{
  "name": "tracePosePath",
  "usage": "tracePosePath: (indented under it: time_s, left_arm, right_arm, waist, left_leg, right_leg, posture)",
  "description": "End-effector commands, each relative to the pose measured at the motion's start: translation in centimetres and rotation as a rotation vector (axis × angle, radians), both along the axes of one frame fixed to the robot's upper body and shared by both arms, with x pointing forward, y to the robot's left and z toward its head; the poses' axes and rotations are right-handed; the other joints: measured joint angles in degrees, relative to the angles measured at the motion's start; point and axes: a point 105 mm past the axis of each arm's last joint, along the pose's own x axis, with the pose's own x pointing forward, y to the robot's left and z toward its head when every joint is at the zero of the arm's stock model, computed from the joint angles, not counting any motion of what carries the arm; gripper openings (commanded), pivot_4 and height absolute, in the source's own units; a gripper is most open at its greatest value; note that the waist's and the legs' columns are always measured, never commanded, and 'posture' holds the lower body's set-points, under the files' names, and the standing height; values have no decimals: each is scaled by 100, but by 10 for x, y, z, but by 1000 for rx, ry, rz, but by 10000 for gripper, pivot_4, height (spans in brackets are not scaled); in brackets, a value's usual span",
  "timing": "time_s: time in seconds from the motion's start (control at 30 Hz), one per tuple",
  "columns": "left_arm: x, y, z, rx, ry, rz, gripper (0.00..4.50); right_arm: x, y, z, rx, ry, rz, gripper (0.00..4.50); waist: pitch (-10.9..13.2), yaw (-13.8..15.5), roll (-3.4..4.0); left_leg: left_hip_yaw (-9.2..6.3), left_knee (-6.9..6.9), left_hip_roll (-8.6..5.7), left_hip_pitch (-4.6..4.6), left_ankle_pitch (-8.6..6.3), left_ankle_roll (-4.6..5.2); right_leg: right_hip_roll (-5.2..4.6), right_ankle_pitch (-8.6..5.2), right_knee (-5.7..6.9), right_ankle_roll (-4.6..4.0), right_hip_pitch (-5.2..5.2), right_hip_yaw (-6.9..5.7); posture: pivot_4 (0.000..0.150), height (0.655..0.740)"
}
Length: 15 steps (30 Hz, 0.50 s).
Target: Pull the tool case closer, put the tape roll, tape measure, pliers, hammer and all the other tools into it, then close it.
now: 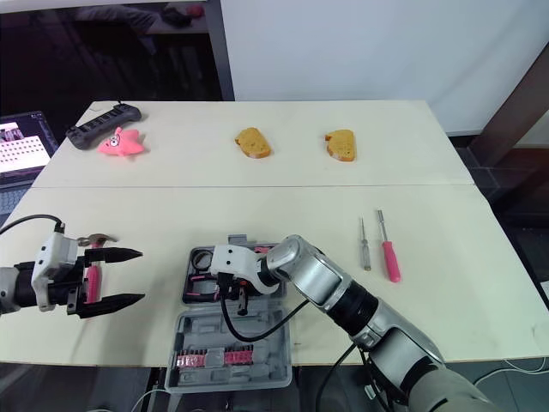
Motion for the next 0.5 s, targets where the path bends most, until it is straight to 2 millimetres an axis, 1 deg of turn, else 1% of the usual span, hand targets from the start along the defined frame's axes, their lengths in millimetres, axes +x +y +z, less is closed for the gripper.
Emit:
tracePosePath:
  time_s: [0.03, 0.2, 0.3, 0.37, 0.43, 0.5]
  left_arm:
    - [-2, 1, 10, 2, -30, -1, 45000]
    - [-3, 0, 10, 1, -23, -1, 45000]
    - [-4, 0, 10, 0, -18, -2, 45000]
    - [-4, -1, 10, 0, -17, -4, 45000]
    - [-4, -2, 10, -1, -16, -5, 45000]
    - [-5, -3, 10, -1, -14, -6, 45000]
  right_arm:
    - [0, -9, -24, -90, 48, -56, 154]
    - [-2, -11, -27, -98, 80, -60, 154]
    - [1, -18, -36, -152, 107, -100, 154]
    - [9, -27, -51, -226, 97, -160, 154]
    - [9, -33, -62, -262, 139, -196, 154]
    - [4, -33, -67, -259, 211, -223, 154]
  waist:
    - [-1, -4, 0]
    - [-4, -4, 1]
    - [-7, -1, 1]
    - [-13, -2, 0]
    - [-15, -3, -1]
    - [-32, -5, 6]
  left_leg:
    - [0, 0, 0, 3, 0, 0]
    - [1, 0, 0, 15, 0, 0]
    - [0, 0, 0, 17, 0, 0]
    - [1, -1, 0, 23, 0, 0]
    - [3, -9, 0, 62, -1, 1]
    - [4, -17, 1, 119, -5, 8]
  right_leg:
    - [0, 0, 3, 0, 1, 0]
    - [0, -1, 6, -2, 11, 1]
    - [0, -1, 7, -2, 12, 1]
    - [0, -1, 7, -2, 18, 1]
    - [0, -6, 7, -8, 53, 2]
    - [1, -17, 5, -20, 107, 1]
  posture:
    - [1500, 7400]
    - [1500, 7400]
    - [1500, 7400]
    - [1500, 7400]
    - [1500, 7400]
    - [1500, 7400]
